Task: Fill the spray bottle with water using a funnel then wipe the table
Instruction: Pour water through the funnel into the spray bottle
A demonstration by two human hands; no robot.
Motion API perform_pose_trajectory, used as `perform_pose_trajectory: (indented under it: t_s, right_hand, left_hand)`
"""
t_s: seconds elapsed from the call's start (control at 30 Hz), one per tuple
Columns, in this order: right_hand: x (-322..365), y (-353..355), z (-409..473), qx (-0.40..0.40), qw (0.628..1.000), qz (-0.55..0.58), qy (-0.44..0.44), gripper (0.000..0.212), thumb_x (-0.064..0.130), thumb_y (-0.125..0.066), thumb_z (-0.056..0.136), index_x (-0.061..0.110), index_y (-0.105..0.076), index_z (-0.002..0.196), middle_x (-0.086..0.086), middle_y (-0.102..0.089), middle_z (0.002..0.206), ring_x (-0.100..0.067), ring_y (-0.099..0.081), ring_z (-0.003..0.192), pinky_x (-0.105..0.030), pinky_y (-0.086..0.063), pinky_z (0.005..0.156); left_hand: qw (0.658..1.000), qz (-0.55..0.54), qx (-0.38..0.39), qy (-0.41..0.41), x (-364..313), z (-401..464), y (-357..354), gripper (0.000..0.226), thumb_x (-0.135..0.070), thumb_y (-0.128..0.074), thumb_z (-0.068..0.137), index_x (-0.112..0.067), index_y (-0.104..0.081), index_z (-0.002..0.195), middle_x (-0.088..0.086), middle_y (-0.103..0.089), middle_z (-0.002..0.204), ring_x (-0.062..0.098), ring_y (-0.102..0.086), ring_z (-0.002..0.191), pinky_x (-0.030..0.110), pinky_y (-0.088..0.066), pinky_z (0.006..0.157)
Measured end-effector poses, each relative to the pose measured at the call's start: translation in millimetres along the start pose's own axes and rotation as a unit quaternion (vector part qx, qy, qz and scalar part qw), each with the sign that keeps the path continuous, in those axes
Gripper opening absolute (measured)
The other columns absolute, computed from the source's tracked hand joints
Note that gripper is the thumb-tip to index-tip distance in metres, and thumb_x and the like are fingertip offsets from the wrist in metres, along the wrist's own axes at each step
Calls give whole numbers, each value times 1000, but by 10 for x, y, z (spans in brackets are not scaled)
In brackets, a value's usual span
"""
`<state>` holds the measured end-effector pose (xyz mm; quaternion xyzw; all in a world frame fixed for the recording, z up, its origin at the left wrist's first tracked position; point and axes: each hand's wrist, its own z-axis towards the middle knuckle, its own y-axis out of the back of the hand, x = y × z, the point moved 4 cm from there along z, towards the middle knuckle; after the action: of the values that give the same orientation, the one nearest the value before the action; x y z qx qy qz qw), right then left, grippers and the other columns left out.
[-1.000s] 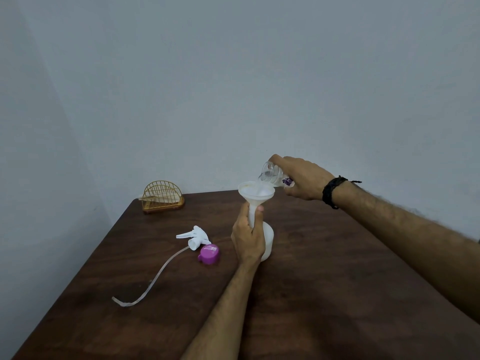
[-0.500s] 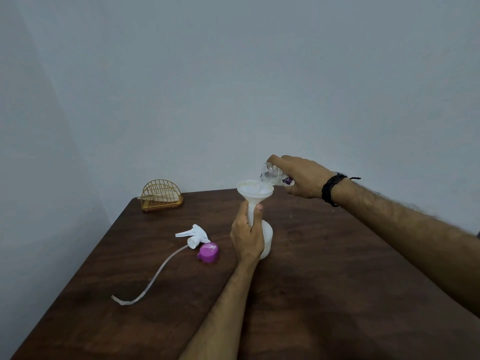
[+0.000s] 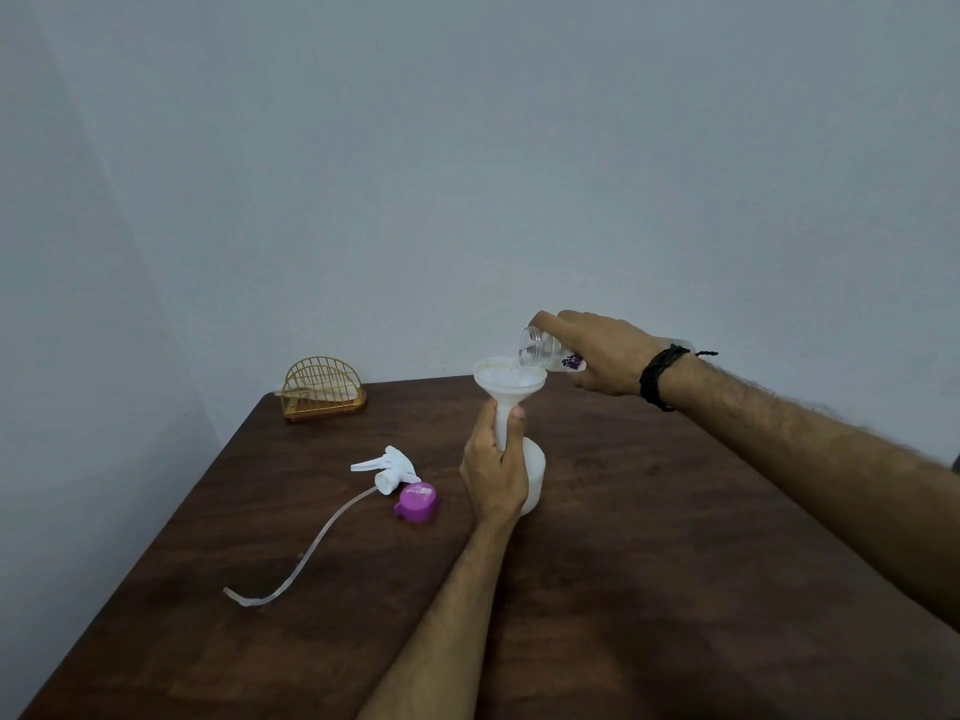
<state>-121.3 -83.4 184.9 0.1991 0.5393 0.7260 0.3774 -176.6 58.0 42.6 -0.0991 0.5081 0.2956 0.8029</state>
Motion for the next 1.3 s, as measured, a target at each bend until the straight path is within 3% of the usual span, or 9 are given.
perform_pose_trajectory:
  t_s: [0.33,0.6,0.9,1.2,1.3]
  right_hand:
    - [22,-13,20,3,1000,-15,9,60,8,-65,83,26,-34,131,-1,-55,104,-24,-55,87,-38,-51,64]
    - [66,-7,34,8,999,-29,15,61,5,-64,82,26,-35,132,-2,-55,105,-23,-55,87,-42,-54,68]
    - [18,2,19,14,999,-46,7,64,1,-62,79,24,-35,133,-2,-54,103,-25,-55,89,-39,-51,66]
    - [-7,10,46,11,999,-51,9,63,3,-62,81,23,-36,134,-3,-54,103,-25,-55,88,-35,-46,63]
    - [-3,22,51,9,999,-50,9,63,3,-63,80,24,-36,134,-3,-54,102,-25,-54,87,-37,-48,64]
  left_hand:
    - [999,-37,7,8,46,34,-14,34,-47,-52,99,-21,-66,117,-5,-71,106,9,-64,101,32,-51,89]
    - [997,-79,12,2,8,51,18,21,-36,-59,98,-23,-69,112,-10,-71,99,4,-64,96,16,-46,80]
    - [996,-87,17,6,14,67,16,19,-34,-61,98,-24,-69,111,-12,-71,98,0,-63,95,8,-43,77]
    - [994,-108,26,19,47,88,11,19,-37,-68,92,-27,-67,108,-12,-71,97,6,-65,94,26,-52,81]
    - [994,-104,25,28,4,88,26,41,-37,-79,83,-25,-63,118,-11,-68,106,5,-62,99,26,-53,84]
